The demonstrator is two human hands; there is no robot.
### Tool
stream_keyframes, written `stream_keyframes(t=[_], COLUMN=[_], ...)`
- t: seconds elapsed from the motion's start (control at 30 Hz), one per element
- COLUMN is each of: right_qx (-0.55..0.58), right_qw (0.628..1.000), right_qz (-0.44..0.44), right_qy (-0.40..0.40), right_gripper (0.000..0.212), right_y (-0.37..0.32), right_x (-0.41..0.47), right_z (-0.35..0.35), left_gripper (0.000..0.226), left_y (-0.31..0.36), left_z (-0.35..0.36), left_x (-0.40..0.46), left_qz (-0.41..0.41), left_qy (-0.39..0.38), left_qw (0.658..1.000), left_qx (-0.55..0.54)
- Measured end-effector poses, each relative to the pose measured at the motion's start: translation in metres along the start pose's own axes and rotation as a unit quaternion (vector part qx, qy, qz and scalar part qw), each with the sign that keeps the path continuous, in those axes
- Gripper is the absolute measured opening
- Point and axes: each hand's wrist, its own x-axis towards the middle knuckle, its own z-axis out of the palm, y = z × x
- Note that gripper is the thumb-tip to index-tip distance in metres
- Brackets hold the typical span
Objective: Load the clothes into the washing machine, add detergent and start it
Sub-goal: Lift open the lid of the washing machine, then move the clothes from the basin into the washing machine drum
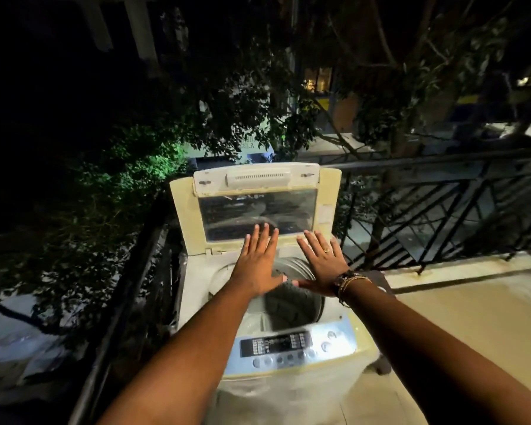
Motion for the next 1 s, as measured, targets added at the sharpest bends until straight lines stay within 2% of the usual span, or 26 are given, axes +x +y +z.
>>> stream_keyframes(t=[0.1, 0.2, 0.27, 0.4, 0.53, 0.63, 0.77, 0.93, 1.0], right_qx=[0.017, 0.019, 0.018, 0.042, 0.068, 0.083, 0.123, 0.158, 0.17], right_qw=[1.0, 0.998, 0.995, 0.985, 0.977, 0.97, 0.95, 0.916, 0.904], right_qz=[0.014, 0.052, 0.095, 0.155, 0.191, 0.211, 0.256, 0.322, 0.338], right_qy=[-0.007, -0.02, -0.028, -0.056, -0.059, -0.085, -0.127, -0.18, -0.199], right_gripper=[0.129, 0.123, 0.116, 0.12, 0.117, 0.123, 0.126, 0.119, 0.125], right_y=[0.013, 0.037, 0.066, 0.12, 0.182, 0.227, 0.286, 0.327, 0.331], right_x=[-0.04, -0.079, -0.119, -0.2, -0.277, -0.331, -0.408, -0.486, -0.514], right_z=[0.021, 0.039, 0.053, 0.082, 0.11, 0.137, 0.19, 0.273, 0.312], left_gripper=[0.113, 0.111, 0.11, 0.109, 0.108, 0.108, 0.107, 0.101, 0.101], left_y=[0.026, 0.054, 0.096, 0.193, 0.29, 0.358, 0.439, 0.497, 0.508], left_z=[0.023, 0.042, 0.063, 0.104, 0.154, 0.2, 0.266, 0.35, 0.391], left_x=[-0.006, -0.006, 0.0, -0.002, -0.003, -0.01, -0.027, -0.051, -0.062], left_qz=[0.023, 0.031, 0.059, 0.129, 0.187, 0.222, 0.259, 0.278, 0.285], left_qy=[-0.033, -0.047, -0.057, -0.08, -0.112, -0.152, -0.196, -0.253, -0.277], left_qw=[0.999, 0.998, 0.997, 0.988, 0.976, 0.963, 0.945, 0.926, 0.918], left_qx=[0.0, -0.002, -0.002, -0.004, 0.017, 0.035, 0.043, 0.014, 0.009])
